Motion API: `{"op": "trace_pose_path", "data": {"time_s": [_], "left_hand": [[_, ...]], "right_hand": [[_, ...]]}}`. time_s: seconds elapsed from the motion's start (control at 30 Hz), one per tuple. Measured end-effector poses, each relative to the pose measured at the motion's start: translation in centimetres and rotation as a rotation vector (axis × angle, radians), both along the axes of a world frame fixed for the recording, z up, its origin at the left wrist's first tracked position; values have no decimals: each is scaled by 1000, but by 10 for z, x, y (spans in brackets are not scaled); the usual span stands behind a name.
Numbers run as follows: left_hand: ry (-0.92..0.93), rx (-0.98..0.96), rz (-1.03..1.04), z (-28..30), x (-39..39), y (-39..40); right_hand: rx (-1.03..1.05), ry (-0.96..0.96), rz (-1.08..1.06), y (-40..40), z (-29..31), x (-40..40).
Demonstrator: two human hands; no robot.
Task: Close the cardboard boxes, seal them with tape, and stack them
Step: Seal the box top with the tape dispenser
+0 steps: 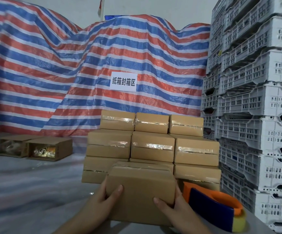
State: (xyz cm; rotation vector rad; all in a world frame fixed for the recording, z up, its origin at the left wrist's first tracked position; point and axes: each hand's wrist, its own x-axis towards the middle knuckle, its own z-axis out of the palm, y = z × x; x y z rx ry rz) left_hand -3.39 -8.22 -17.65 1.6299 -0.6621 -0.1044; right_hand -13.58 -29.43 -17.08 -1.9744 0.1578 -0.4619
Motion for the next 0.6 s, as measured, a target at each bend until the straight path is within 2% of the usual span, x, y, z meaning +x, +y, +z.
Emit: {"op": "trace_pose_path", "data": {"time_s": [0.17,0.3,0.4,0.5,0.6], "left_hand": [[-40,-36,12,-2,-4,1],[-87,-120,146,11,-6,-4],[-148,-164,295,43,-6,-8],[-218,-237,359,82,7,-10],[-253,-328,471,122,33,-8]], "right_hand": [[-60,-21,-17,1,-3,-1],[-37,-129,-19,1,4,1],[9,-261,-55,7,33,9],[41,-419,-84,18,74,28],[37,-466,-71,30,113,51]]}}
